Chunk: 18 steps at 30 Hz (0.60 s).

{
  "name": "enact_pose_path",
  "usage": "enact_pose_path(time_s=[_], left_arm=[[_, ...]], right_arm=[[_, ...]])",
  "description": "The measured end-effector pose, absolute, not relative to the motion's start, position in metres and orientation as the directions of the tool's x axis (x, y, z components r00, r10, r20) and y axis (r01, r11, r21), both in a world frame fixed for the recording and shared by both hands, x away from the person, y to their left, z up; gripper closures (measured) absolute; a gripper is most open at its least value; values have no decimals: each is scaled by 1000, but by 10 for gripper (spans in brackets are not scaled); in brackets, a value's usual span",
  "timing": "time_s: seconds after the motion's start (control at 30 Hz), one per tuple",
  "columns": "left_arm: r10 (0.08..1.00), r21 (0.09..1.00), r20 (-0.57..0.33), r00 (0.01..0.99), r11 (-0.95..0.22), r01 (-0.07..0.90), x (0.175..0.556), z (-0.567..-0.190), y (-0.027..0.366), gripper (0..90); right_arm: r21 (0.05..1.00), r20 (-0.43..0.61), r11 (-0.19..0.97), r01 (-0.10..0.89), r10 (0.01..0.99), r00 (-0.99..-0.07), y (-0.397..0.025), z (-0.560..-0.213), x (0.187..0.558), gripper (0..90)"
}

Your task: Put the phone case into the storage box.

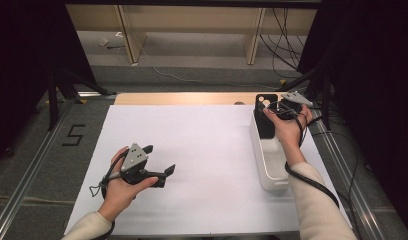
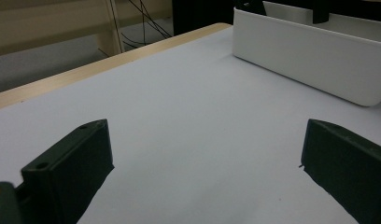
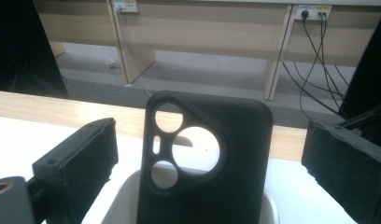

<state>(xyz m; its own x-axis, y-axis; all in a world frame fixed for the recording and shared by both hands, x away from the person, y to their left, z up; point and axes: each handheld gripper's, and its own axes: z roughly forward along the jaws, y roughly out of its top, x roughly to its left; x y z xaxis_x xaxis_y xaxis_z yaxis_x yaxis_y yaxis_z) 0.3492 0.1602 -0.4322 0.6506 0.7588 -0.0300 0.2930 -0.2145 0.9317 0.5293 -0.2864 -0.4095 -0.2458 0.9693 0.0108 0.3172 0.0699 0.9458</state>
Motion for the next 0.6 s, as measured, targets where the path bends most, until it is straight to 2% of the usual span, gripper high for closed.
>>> enact_pose_path(time_s=[0.33, 0.6], left_arm=[[762, 931, -30, 647, -214, 296, 349, -432, 161, 16], [763, 931, -30, 646, -213, 295, 349, -432, 161, 17]], right_arm=[[952, -3, 83, 296, 965, -261, -286, -404, 518, 79], [954, -8, 92, 287, 959, -284, -286, -400, 510, 136]])
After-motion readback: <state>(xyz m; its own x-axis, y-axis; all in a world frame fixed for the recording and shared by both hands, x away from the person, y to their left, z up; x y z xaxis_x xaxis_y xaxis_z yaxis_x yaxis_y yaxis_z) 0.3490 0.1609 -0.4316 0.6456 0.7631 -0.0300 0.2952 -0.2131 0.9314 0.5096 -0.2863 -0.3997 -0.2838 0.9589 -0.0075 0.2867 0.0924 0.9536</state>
